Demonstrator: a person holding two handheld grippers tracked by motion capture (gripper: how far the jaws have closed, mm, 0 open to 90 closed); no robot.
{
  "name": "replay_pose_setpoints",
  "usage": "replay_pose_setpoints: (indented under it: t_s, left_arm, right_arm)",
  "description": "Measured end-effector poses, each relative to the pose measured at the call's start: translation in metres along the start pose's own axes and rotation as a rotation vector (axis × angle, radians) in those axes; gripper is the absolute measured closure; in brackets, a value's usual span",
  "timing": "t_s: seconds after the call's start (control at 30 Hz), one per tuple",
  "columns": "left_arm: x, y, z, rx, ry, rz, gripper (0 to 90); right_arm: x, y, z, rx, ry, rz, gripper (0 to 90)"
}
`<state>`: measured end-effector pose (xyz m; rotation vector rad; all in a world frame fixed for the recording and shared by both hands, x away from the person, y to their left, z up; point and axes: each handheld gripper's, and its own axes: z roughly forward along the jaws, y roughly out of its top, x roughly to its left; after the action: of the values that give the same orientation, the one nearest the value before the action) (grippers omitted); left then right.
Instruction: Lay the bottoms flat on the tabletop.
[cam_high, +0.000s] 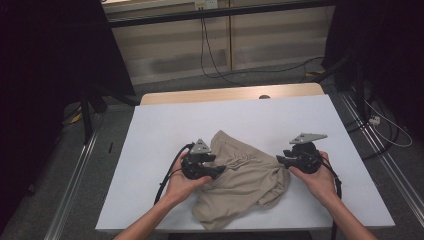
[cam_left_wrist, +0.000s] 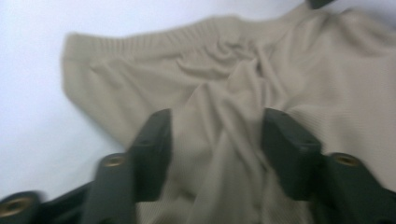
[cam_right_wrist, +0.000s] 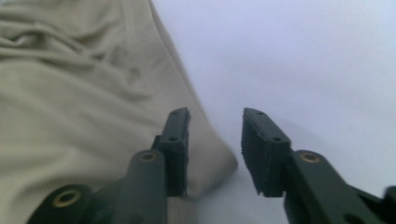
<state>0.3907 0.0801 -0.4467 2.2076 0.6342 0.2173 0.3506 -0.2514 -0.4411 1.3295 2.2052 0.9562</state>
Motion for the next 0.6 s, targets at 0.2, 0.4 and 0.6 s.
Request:
replay_pose_setpoints:
  t_s: [0.2, 0.4, 0.6]
  left_arm:
    - [-0.001, -0.01, 0.008, 0.018, -0.122, -0.078, 54.7]
    - [-0.01, -0.017, -0.006, 0.058, -0.129, -0.079, 79.9]
    - [-0.023, -0.031, -0.028, 0.08, -0.13, -0.107, 80.8]
  right_arm:
    - [-0.009, -0.02, -0.008, -0.007, -0.02, 0.087, 47.5]
    - [-0.008, -0.022, 0.003, -0.016, 0.043, 0.122, 61.1]
    - [-0.002, -0.011, 0.012, -0.022, 0.074, 0.098, 76.4]
